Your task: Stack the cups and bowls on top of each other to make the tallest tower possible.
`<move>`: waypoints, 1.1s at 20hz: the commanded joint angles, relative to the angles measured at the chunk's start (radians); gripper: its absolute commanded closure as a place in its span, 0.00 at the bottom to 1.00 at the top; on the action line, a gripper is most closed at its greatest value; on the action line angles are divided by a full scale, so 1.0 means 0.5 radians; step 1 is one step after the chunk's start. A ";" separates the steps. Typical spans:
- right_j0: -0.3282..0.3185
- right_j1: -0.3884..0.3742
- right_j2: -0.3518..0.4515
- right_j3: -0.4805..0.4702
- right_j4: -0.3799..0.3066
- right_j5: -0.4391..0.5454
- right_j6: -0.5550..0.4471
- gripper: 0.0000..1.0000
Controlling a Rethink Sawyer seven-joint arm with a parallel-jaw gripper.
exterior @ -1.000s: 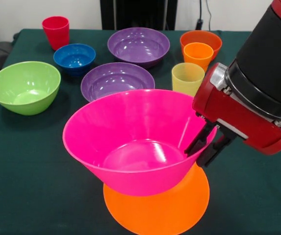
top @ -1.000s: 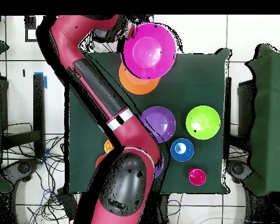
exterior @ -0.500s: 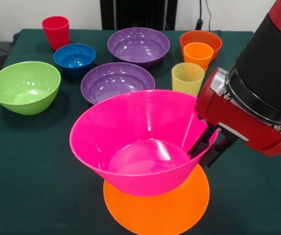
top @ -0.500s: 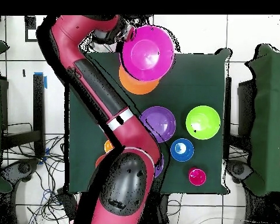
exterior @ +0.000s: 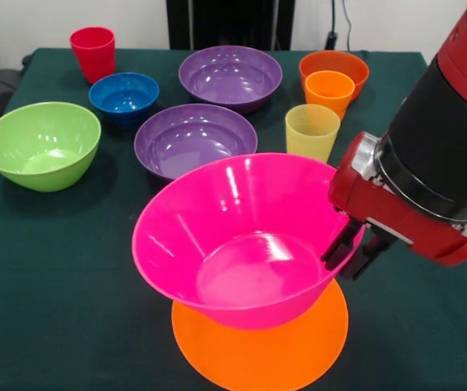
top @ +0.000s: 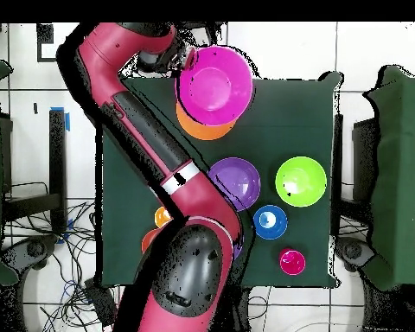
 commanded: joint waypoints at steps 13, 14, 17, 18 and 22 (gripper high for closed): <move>-0.043 0.012 -0.171 0.259 0.176 0.019 0.142 1.00; -0.039 0.013 -0.177 0.254 0.164 0.019 0.139 1.00; -0.057 -0.003 -0.195 0.302 0.164 0.027 0.172 1.00; -0.064 -0.008 -0.200 0.316 0.168 0.025 0.180 1.00; -0.089 -0.032 -0.224 0.385 0.167 0.033 0.226 1.00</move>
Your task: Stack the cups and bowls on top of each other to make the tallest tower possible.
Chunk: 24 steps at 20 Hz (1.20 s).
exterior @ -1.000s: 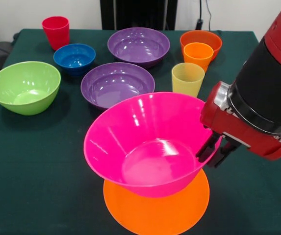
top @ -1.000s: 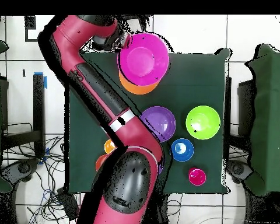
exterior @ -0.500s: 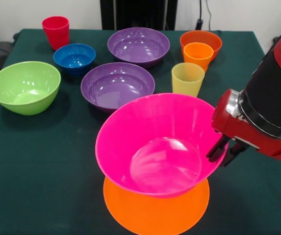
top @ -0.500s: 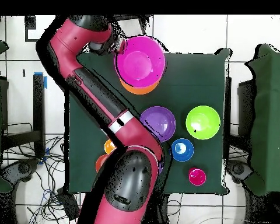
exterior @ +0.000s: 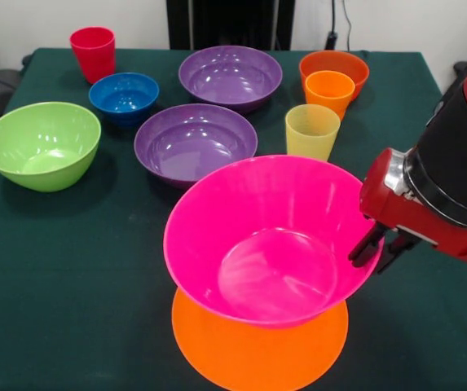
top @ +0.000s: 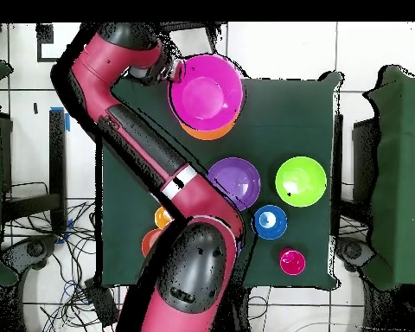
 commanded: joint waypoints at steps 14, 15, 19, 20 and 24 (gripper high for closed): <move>-0.155 -0.192 -0.250 0.468 0.214 0.022 0.487 1.00; -0.156 -0.196 -0.252 0.481 0.221 0.026 0.501 1.00; -0.160 -0.198 -0.270 0.523 0.235 0.051 0.544 1.00; -0.166 -0.203 -0.272 0.546 0.244 0.056 0.560 1.00; -0.180 -0.212 -0.269 0.590 0.265 0.064 0.601 1.00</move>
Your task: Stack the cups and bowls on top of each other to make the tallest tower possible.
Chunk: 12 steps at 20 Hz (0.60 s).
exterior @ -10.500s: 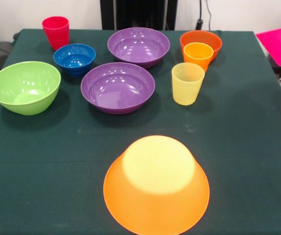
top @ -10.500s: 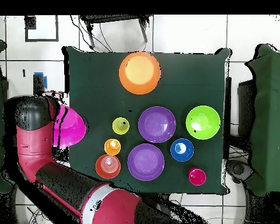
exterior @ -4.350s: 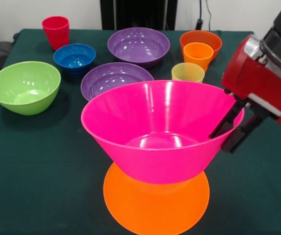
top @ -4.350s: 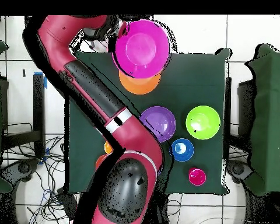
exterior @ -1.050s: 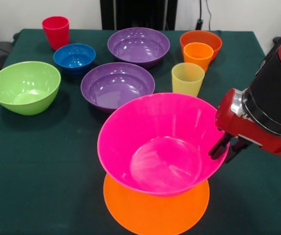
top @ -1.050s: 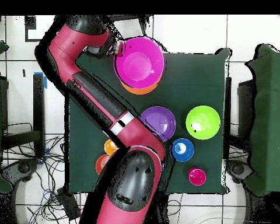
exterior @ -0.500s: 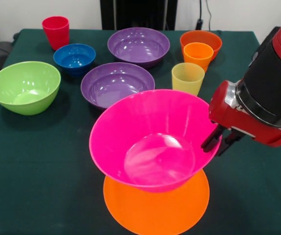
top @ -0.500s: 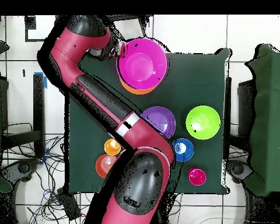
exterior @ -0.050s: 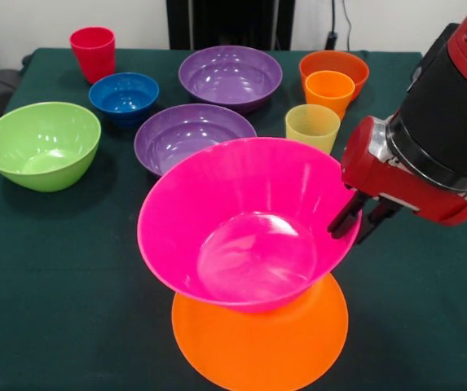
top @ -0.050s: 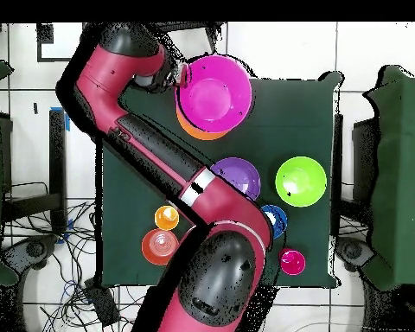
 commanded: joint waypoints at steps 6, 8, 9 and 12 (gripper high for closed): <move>-0.039 -0.039 -0.244 0.226 0.189 0.110 0.671 1.00; -0.049 -0.036 -0.251 0.256 0.195 0.132 0.700 1.00; -0.051 -0.034 -0.254 0.265 0.192 0.141 0.709 1.00; -0.062 -0.020 -0.262 0.294 0.185 0.164 0.739 1.00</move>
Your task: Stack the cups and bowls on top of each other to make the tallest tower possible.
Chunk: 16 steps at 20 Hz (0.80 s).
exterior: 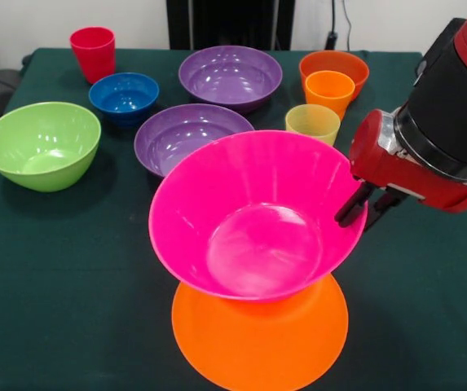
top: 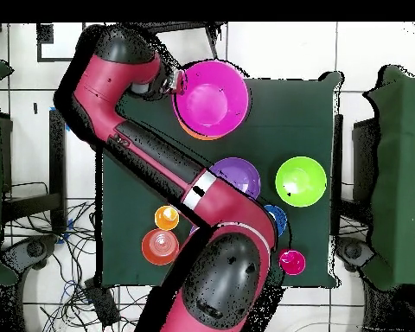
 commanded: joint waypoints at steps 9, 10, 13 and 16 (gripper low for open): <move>-0.047 0.040 -0.286 0.179 0.068 0.216 0.736 1.00; -0.048 0.039 -0.282 0.178 0.068 0.219 0.737 1.00; -0.050 0.049 -0.283 0.174 0.053 0.242 0.737 1.00; -0.039 0.059 -0.286 0.143 0.021 0.265 0.718 1.00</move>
